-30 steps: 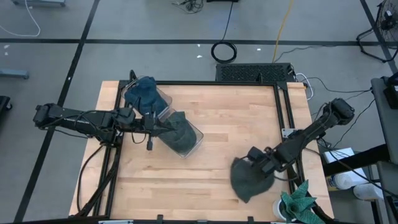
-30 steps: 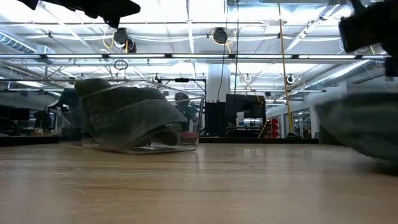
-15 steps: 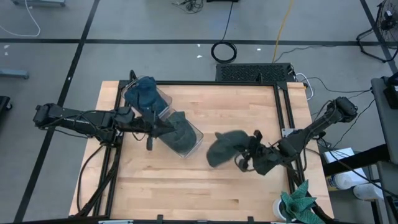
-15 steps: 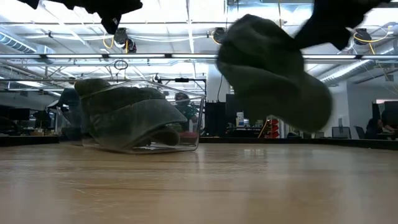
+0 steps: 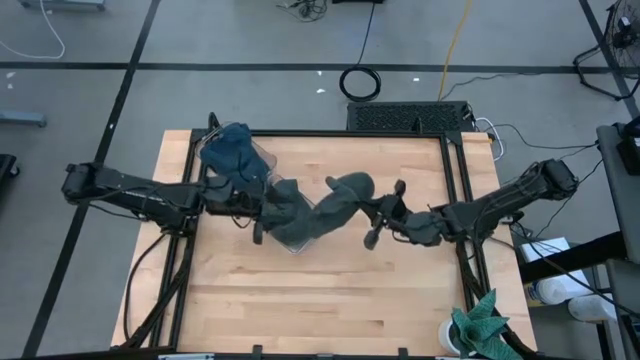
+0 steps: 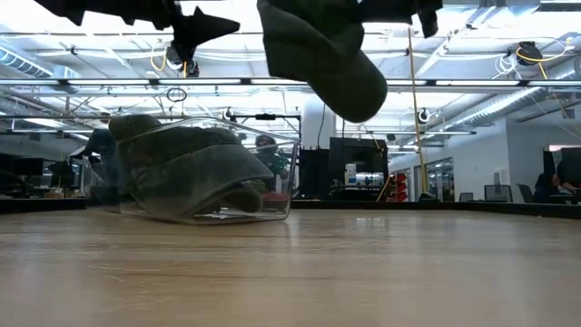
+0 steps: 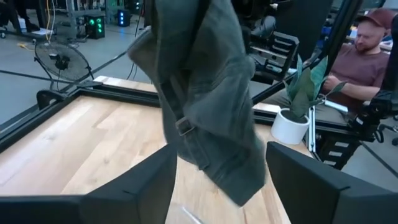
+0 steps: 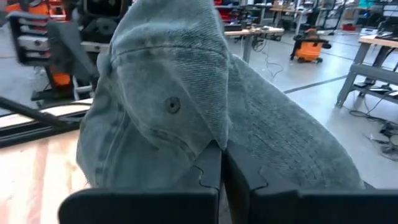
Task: Pick & Place hat
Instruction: Put the black cap into the bottom transparent bin
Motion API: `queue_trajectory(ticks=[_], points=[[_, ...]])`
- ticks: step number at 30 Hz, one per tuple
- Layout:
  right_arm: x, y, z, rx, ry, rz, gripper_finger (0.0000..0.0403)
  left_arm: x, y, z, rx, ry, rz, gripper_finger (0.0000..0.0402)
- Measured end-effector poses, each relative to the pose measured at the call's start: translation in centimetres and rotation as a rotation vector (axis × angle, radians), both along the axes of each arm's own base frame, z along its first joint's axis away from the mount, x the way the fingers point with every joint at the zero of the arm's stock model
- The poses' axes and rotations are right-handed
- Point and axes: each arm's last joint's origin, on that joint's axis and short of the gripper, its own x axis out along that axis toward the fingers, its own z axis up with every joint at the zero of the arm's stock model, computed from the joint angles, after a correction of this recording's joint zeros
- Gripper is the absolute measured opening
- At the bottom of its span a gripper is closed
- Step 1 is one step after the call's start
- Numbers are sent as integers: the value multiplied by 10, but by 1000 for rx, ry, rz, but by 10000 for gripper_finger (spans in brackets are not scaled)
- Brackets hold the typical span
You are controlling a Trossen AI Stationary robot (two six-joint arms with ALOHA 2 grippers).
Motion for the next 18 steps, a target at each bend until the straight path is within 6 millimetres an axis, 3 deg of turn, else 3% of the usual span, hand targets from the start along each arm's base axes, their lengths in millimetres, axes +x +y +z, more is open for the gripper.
queue_trajectory(ticks=[9,18], points=[[12,-1,-10,-37,32,-12,0,13,-2,-3,-7,-65,-20,256],[18,-4,-5,-74,-19,-17,0,17,-2,-6,24,-60,-21,251]])
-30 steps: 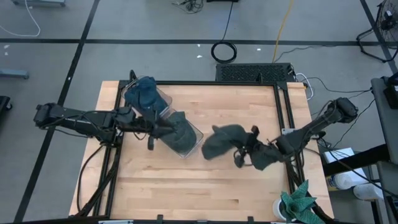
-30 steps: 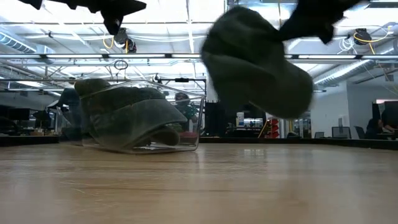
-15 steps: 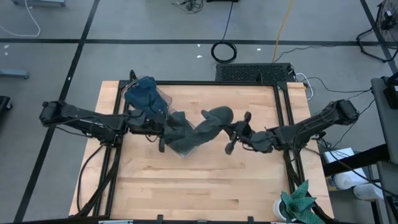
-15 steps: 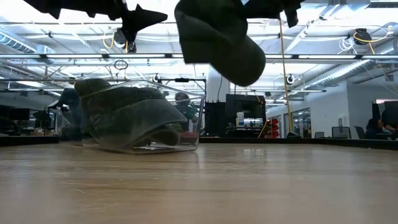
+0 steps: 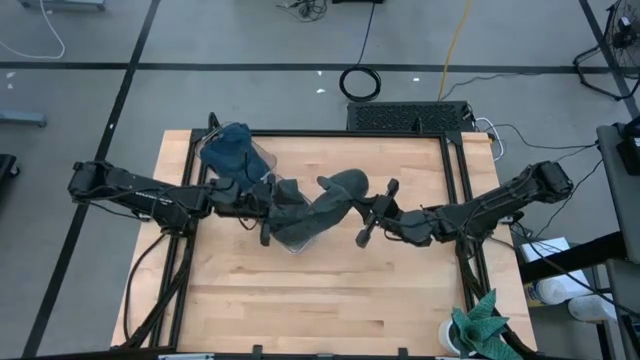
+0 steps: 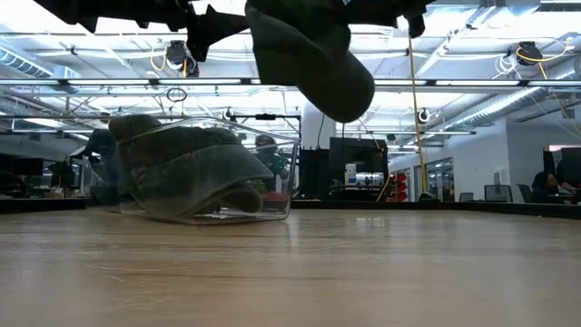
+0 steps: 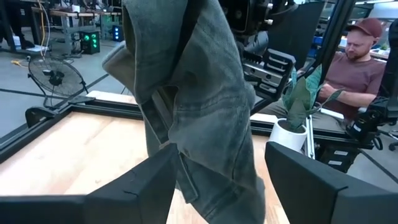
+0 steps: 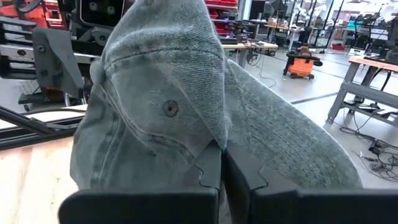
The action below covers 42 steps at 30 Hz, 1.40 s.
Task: Pick & Place hat
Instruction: Put the black cap into the bottom transparent bin
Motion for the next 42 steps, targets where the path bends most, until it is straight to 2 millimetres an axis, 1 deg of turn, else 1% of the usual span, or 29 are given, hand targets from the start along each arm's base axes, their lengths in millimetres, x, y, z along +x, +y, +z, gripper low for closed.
queue_trajectory(ticks=[7,12,17,21,25,27,30,32,36,39,42], points=[[0,0,0,0,1,0,0,0,0,0,0,-4,1,266],[0,0,0,-5,4,1,0,0,0,1,0,-8,1,260],[0,0,0,-6,4,1,0,0,-2,7,61,-68,-5,253],[0,0,1,-34,10,2,0,4,-2,20,72,-50,21,256],[-2,0,4,-88,26,-10,0,10,0,35,137,10,69,264],[-8,2,8,-130,45,-84,0,14,0,43,174,19,83,267],[-22,11,15,-193,69,-225,0,15,0,54,215,27,107,268],[-31,19,20,-223,79,-270,0,19,2,57,219,26,133,269],[-46,30,28,-238,77,-319,0,31,6,50,212,69,162,269],[-48,32,28,-244,86,-361,0,48,7,50,195,75,168,269],[-48,30,24,-254,98,-372,0,71,4,47,227,124,156,269]])
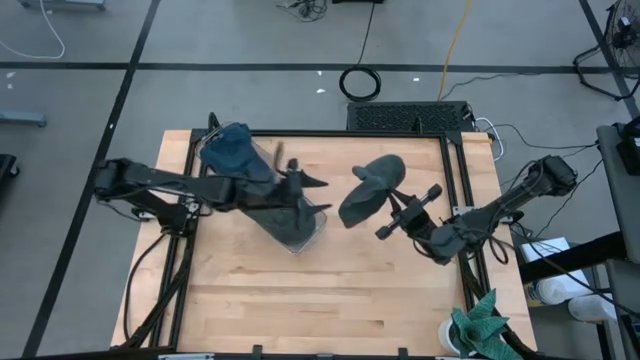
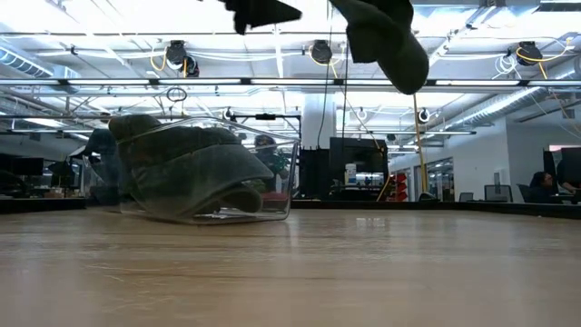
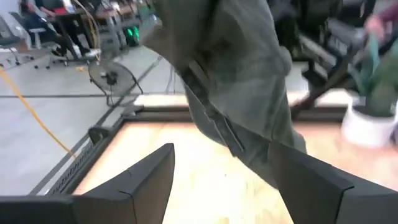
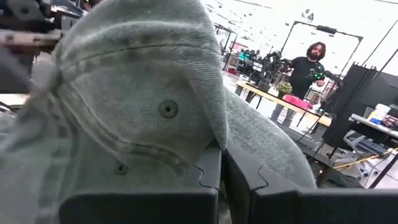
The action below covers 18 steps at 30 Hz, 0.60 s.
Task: Pick & Place hat
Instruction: Put the black cap into the bottom transparent bin
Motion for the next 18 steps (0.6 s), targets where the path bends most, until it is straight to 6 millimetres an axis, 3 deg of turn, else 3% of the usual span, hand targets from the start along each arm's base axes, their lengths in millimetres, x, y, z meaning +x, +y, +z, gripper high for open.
queue_trajectory(ticks=[6,9,18], points=[[0,-1,-3,-9,13,-6,0,38,-10,7,88,101,-20,269],[0,-1,-3,-9,14,-6,0,47,-14,10,126,151,-17,269],[-1,0,-3,-14,20,0,0,46,-26,19,152,192,-54,269]])
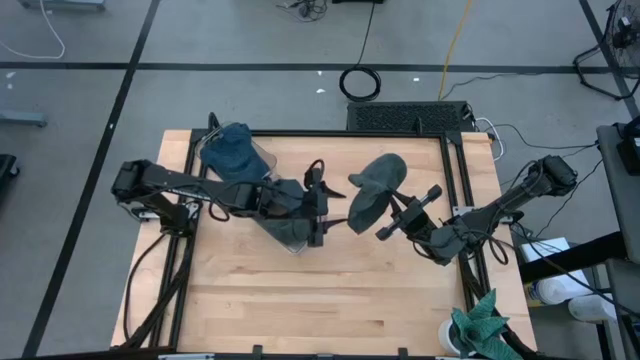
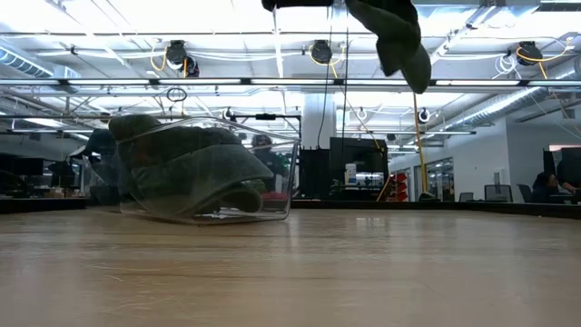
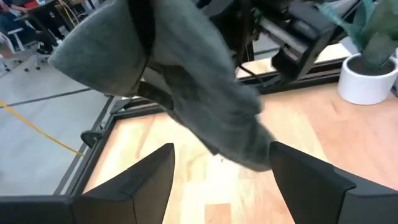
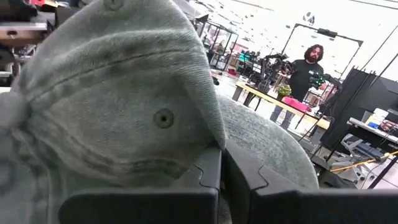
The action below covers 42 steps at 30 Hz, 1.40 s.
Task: Pick & Place hat
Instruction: Put the black cap into the bottom transparent bin
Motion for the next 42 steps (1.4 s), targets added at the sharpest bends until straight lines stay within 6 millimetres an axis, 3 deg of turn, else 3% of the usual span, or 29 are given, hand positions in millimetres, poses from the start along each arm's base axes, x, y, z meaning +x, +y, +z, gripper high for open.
queue_trajectory(ticks=[21,30,42], points=[[6,-7,0,32,-26,69,0,-1,-7,16,-164,-149,20,269],[12,-12,0,67,-51,163,0,-1,-2,16,-165,-147,35,269],[12,-12,1,71,-62,162,0,-1,7,11,-183,-99,71,269]])
